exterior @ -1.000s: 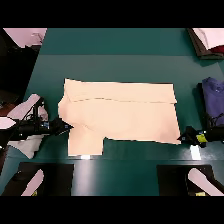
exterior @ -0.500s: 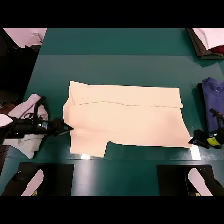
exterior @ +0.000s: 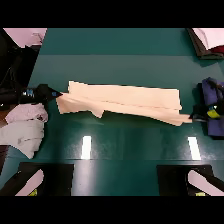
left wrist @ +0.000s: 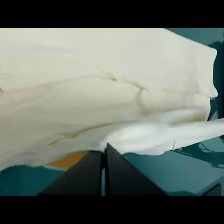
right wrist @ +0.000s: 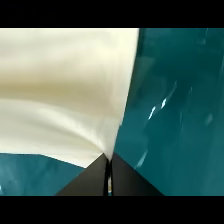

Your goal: Fold the shirts.

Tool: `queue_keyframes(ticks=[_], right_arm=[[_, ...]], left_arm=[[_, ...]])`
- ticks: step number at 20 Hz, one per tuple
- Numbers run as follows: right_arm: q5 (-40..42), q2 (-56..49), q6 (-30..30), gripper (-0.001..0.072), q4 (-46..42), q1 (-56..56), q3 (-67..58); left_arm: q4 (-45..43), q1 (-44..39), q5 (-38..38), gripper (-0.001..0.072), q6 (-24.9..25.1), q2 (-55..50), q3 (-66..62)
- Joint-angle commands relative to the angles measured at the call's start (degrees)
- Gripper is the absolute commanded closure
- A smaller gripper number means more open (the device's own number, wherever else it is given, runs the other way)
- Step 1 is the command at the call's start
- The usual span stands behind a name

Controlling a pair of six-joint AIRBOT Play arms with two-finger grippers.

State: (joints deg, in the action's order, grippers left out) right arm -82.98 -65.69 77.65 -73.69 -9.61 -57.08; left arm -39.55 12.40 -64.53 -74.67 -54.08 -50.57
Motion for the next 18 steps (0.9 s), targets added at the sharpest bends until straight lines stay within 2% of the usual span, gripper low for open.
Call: queue_keyframes(ticks=[1, 5, 7, 10, 13, 14, 15, 16, 18], right_arm=[[4.2, -8.4, 3.3, 0.0695, 0.2, 4.9, -8.9], [5.1, -17.6, 5.0, 0.0695, 0.2, 7.1, -18.5], [5.1, -21.3, 6.1, 0.0695, 0.2, 7.3, -22.9], [6.6, -25.4, 8.3, 0.0695, 0.2, 7.6, -28.3], [6.6, -28.6, 8.4, 0.0692, 0.7, 8.1, -32.3], [6.6, -29.3, 8.5, 0.0671, 0.7, 8.3, -33.0], [7.1, -29.9, 8.5, 0.0462, 0.9, 8.3, -33.9], [7.3, -30.1, 8.5, 0.0294, 2.0, 8.3, -34.6], [6.4, -30.1, 8.4, 0.0279, 4.2, 7.1, -35.8]], left_arm=[[0.1, 0.1, 5.0, 0.0686, 1.8, -9.3, -4.0], [4.3, 0.1, 7.1, 0.0686, 4.8, -20.3, -9.9], [4.9, 0.1, 6.5, 0.0685, 4.7, -25.2, -13.1], [5.4, -0.2, 5.9, 0.0685, 5.7, -29.9, -16.0], [5.2, -2.9, 9.7, 0.0684, 8.5, -32.0, -16.7], [5.3, -4.1, 12.0, 0.0553, 8.7, -32.2, -16.7], [5.4, -5.0, 14.3, 0.0286, 8.7, -32.2, -16.7], [5.6, -5.4, 15.8, 0.0206, 8.7, -32.2, -16.9], [5.5, -5.2, 14.7, 0.0207, 8.7, -32.0, -18.1]])
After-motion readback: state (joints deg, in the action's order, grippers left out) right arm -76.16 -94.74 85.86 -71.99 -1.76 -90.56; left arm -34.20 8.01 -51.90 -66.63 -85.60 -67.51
